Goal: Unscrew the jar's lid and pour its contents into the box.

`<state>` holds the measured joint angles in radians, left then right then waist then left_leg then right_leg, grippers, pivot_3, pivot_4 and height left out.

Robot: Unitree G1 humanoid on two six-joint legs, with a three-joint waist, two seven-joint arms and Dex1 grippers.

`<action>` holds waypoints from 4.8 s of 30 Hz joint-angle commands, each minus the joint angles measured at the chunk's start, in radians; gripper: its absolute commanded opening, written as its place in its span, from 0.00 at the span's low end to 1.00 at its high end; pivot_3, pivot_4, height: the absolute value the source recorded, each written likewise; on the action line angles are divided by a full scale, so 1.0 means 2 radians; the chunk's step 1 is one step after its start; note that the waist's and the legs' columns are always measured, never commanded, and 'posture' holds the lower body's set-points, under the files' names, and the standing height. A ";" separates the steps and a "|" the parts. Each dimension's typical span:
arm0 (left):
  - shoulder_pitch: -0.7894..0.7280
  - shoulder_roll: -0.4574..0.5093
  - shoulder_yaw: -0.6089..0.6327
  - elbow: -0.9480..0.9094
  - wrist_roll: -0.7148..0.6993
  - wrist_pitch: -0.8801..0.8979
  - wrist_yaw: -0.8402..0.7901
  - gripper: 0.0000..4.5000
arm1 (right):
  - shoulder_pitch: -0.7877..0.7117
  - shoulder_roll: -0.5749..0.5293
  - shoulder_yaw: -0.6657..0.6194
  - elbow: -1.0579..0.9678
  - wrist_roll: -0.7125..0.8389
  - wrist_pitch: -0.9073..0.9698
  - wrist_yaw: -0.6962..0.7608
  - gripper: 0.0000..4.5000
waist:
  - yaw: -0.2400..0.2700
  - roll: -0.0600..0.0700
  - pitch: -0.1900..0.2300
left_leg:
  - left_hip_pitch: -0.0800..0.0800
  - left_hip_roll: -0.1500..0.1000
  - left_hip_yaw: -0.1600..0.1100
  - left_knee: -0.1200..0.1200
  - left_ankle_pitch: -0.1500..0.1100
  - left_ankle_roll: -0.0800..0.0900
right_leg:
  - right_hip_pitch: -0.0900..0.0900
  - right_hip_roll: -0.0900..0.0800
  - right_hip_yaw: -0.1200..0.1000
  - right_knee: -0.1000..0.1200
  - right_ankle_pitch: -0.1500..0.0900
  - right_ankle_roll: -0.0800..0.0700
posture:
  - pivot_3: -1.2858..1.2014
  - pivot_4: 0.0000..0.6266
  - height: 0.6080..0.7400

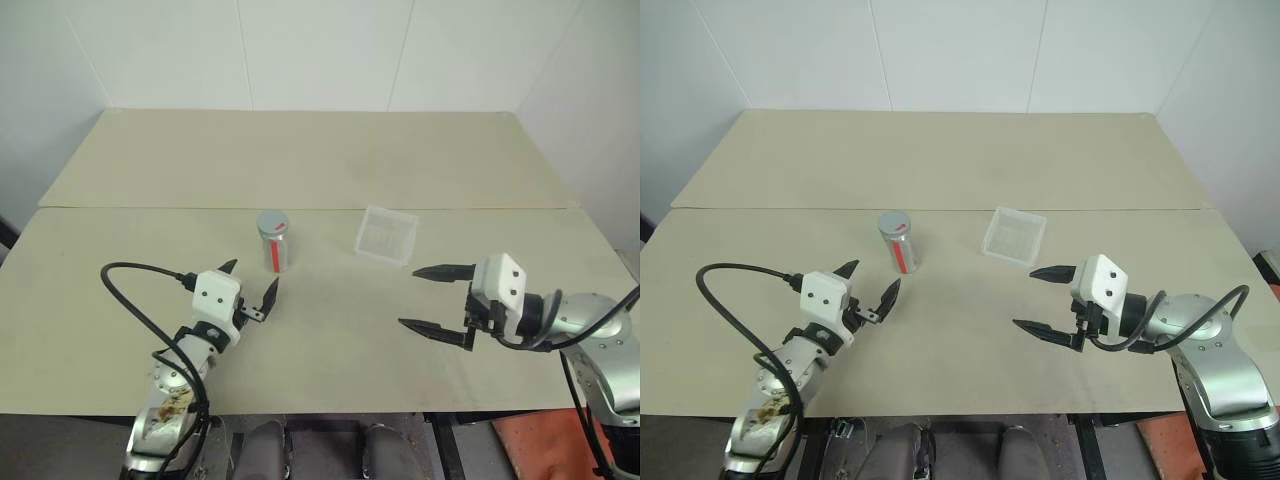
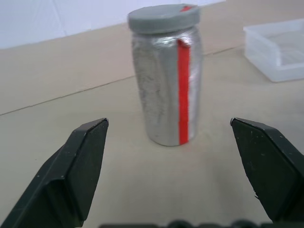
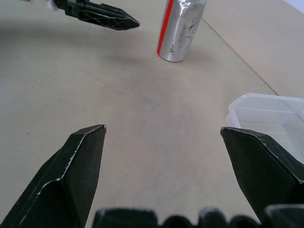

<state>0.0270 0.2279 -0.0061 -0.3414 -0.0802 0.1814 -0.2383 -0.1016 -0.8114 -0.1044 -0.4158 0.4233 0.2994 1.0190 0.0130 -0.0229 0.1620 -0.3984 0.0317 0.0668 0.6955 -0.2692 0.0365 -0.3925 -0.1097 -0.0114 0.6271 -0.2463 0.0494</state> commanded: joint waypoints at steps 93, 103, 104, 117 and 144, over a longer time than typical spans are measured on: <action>-0.168 0.046 -0.056 0.109 -0.142 -0.012 -0.270 0.61 | -0.183 0.176 0.100 -0.079 0.027 0.156 -0.199 1.00 | -0.001 0.000 0.000 | -0.004 0.000 0.000 0.001 0.000 0.000 | -0.005 0.000 0.000 0.001 0.000 0.000 | 0.52 0.24 1.00; -0.167 0.040 -0.060 0.106 -0.123 -0.025 -0.264 0.61 | -0.207 0.210 0.132 -0.051 0.000 0.157 -0.230 1.00 | -0.002 0.000 0.000 | -0.004 0.000 0.000 0.001 0.000 0.000 | -0.005 0.000 0.000 0.001 0.000 0.000 | 0.52 0.24 1.00; -0.167 0.039 -0.060 0.106 -0.122 -0.027 -0.263 0.61 | -0.209 0.212 0.134 -0.049 -0.003 0.157 -0.232 1.00 | -0.002 0.000 0.000 | -0.004 0.000 0.000 0.001 0.000 0.000 | -0.005 0.000 0.000 0.001 0.000 0.000 | 0.52 0.24 1.00; -0.164 0.037 -0.057 0.115 -0.112 -0.044 -0.261 0.61 | -0.213 0.221 0.136 -0.033 -0.007 0.173 -0.238 0.87 | -0.002 0.000 0.000 | -0.005 0.000 0.000 0.001 0.000 0.000 | -0.005 0.000 0.000 0.001 0.000 0.000 | 0.52 0.24 1.00; -0.160 0.037 -0.064 0.123 -0.112 -0.054 -0.273 0.61 | -0.204 0.220 0.129 -0.031 0.001 0.145 -0.208 0.64 | -0.002 0.000 0.000 | -0.005 0.000 0.000 0.001 0.000 0.000 | -0.005 0.000 0.000 0.001 0.000 0.000 | 0.52 0.24 1.00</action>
<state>-0.2963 0.2965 -0.1293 -0.0856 -0.2987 0.0900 -0.7615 -0.5047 -0.3672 0.1781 -0.4564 0.4093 0.6354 0.5731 0.0088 -0.0226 0.1619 -0.4074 0.0314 0.0675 0.6969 -0.2684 0.0358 -0.4031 -0.1089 -0.0118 0.6300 -0.2458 0.0501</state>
